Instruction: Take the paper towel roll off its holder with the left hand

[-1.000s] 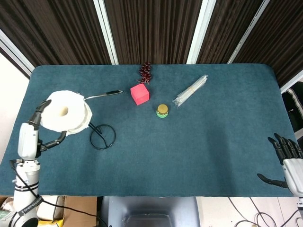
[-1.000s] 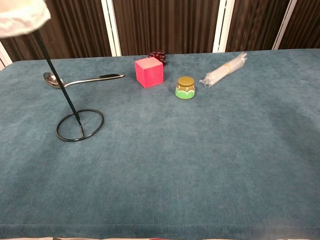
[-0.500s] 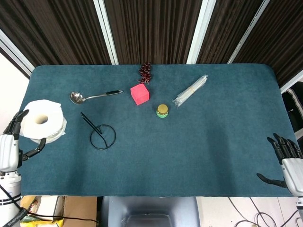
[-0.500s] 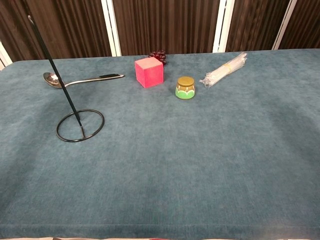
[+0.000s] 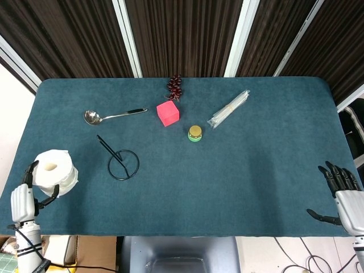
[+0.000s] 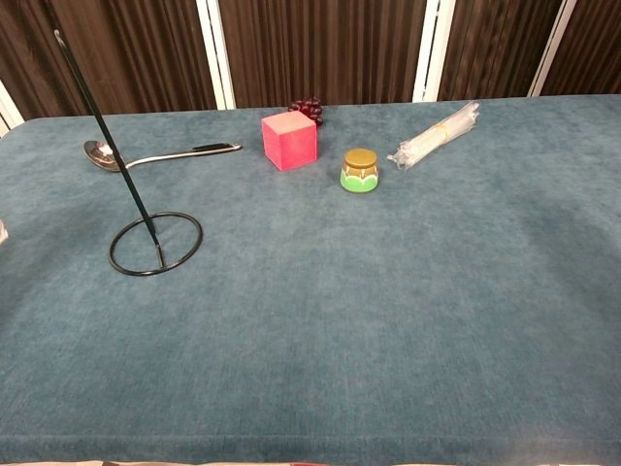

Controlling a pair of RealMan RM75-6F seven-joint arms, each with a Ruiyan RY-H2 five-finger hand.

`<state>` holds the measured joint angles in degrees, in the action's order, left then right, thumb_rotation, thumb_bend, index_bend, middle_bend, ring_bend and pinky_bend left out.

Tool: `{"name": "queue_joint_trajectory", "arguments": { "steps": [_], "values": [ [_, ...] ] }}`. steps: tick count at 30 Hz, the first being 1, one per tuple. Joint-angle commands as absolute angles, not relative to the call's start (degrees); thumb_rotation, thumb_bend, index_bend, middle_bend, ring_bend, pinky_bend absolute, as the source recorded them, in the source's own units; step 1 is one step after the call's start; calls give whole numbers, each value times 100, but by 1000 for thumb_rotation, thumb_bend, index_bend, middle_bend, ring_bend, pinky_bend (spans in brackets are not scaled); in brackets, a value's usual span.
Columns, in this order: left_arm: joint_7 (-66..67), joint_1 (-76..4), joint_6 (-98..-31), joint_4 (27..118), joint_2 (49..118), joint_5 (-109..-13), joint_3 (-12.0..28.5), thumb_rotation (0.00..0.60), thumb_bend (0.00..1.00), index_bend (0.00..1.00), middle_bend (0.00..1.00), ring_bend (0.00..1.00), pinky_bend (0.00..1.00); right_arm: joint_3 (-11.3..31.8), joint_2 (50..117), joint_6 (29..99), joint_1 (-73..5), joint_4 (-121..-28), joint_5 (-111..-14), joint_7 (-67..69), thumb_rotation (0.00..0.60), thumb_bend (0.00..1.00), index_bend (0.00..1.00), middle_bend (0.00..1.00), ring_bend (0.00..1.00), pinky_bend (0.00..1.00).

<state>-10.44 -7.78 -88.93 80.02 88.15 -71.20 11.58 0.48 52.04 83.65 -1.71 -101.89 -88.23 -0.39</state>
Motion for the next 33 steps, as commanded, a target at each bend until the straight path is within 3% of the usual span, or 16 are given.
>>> {"name": "queue_joint_trajectory", "arguments": {
  "steps": [1, 6, 9, 17, 20, 28, 33],
  "values": [
    [-1124, -759, -8677, 7558, 9149, -6886, 1204, 600, 382, 261, 354, 363, 612, 39, 5210, 8349, -178, -10187, -8834, -50, 600, 130, 0, 26, 0, 151],
    [-1006, -766, -8499, 7278, 9285, -6781, 1224, 600, 377, 33, 38, 79, 301, 37, 5218, 8320, -188, -10187, -8809, -79, 600, 130, 1, 26, 0, 151],
    [-900, -752, -8401, 7296, 9245, -6753, 1206, 600, 386, 0, 0, 0, 174, 42, 5219, 8332, -189, -10187, -8816, -75, 600, 130, 0, 26, 0, 151],
    [130, -665, -8237, 7902, 8970, -6345, 1191, 600, 390, 0, 0, 0, 117, 37, 5223, 8340, -183, -10182, -8814, -80, 600, 130, 0, 26, 0, 151],
    [586, -602, -8484, 8269, 8852, -6289, 1230, 600, 389, 0, 0, 0, 115, 34, 5216, 8352, -178, -10190, -8825, -73, 600, 130, 0, 26, 0, 151],
    [2440, -461, -9885, 9297, 8471, -6718, 1325, 600, 389, 0, 0, 0, 107, 13, 5208, 8363, -173, -10184, -8875, -50, 600, 131, 0, 26, 0, 151],
    [2608, -561, -9616, 9822, 7770, -7067, 1245, 600, 387, 0, 0, 0, 84, 18, 5193, 8344, -182, -10187, -8855, -23, 600, 130, 1, 26, 0, 151]
  ]
}}
